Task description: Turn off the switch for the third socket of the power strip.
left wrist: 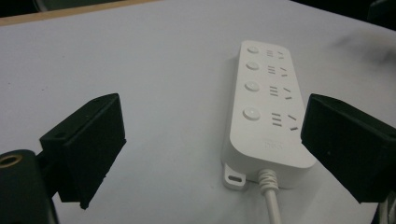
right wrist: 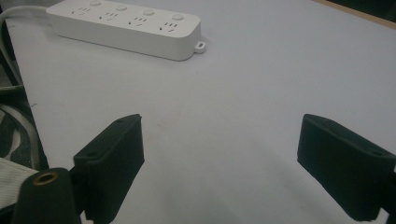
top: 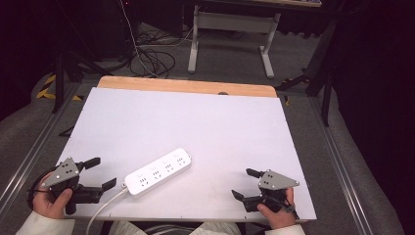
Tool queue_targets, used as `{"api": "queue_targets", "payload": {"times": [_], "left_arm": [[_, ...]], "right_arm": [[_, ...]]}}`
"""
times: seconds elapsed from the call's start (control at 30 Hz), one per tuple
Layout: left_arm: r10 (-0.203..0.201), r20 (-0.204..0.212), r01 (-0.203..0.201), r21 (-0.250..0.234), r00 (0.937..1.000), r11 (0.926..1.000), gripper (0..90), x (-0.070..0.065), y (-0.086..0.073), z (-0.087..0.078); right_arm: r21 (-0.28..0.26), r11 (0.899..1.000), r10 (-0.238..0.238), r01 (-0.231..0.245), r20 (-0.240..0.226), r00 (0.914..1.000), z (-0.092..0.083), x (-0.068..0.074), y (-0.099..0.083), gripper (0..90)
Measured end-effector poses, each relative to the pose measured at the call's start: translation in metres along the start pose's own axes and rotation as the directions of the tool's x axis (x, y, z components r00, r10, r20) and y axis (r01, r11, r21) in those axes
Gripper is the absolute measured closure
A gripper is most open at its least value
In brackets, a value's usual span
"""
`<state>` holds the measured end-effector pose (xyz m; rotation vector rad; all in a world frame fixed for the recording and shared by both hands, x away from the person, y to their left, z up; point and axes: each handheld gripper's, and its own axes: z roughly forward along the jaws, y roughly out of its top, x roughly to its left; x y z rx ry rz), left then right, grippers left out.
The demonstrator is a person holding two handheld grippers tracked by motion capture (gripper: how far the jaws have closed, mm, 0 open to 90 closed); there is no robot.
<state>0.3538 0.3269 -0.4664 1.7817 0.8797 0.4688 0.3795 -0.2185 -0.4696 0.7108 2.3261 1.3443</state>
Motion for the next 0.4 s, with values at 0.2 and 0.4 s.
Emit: {"api": "queue_targets", "payload": {"times": [0.2, 0.4], "left_arm": [[0.002, -0.052, -0.003, -0.022, 0.9986, 0.9997, 8.6, 0.0002, 0.0024, -0.0024], [0.081, -0.067, -0.078, 0.048, 0.9944, 0.9958, 8.2, -0.0021, 0.0045, -0.002]], "right_arm": [[0.001, 1.0, 0.005, -0.005, -0.002, 1.0, 0.0008, -0.0002, -0.0002, 14.9], [0.001, 1.0, 0.005, -0.005, -0.003, 1.0, 0.0009, -0.0003, -0.0002, 14.9]]}}
